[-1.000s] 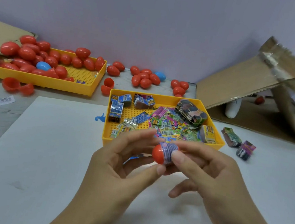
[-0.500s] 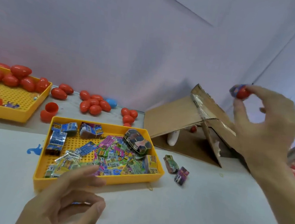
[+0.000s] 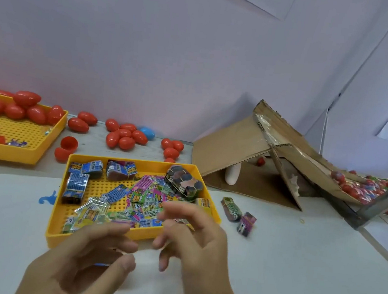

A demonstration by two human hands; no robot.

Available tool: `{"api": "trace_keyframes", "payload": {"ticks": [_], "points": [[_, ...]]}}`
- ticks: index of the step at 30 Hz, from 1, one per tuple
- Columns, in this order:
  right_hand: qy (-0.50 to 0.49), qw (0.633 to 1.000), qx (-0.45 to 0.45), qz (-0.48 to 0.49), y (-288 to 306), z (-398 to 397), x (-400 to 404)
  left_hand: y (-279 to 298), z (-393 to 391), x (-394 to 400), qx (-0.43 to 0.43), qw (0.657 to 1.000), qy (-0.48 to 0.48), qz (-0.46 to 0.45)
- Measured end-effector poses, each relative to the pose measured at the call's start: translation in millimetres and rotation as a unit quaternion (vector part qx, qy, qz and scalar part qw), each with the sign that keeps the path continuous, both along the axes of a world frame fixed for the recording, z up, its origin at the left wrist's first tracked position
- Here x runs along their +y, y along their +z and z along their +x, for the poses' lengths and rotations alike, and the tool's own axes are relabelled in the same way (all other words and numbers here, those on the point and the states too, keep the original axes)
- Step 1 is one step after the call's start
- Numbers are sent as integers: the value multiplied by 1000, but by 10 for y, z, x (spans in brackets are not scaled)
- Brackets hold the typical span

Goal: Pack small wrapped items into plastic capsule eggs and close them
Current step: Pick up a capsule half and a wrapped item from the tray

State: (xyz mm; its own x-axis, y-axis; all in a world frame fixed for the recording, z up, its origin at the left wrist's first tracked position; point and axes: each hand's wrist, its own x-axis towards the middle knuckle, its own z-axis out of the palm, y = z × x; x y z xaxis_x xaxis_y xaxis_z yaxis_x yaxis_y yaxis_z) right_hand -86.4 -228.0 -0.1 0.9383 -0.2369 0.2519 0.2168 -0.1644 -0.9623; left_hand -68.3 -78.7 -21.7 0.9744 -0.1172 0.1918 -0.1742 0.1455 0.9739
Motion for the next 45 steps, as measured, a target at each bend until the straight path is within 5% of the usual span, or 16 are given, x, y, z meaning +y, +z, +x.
{"api": "trace_keyframes", "payload": {"ticks": [10,15,20,25,28,34,36,39,45], "points": [[63,990,63,105,-185,76,107,54,32,205,-50,997,38,38],[62,989,44,130,-213,119,133,312,621,538,-100,978,182,-10],[71,988,40,128,-218,133,109,580,1718,1069,-88,913,341,206],[93,986,51,129,-223,153,73,551,2470,1338,-33,814,257,519],[99,984,59,137,-226,171,64,432,2680,1201,-31,788,210,578],[110,979,75,155,-235,194,69,334,2765,1127,-94,741,270,608],[113,978,75,158,-228,194,66,375,2679,1090,-130,753,266,588],[117,980,71,146,-244,183,36,495,2396,935,-188,820,203,501],[111,976,84,169,-154,130,50,612,1186,476,-184,928,-52,321]]}}
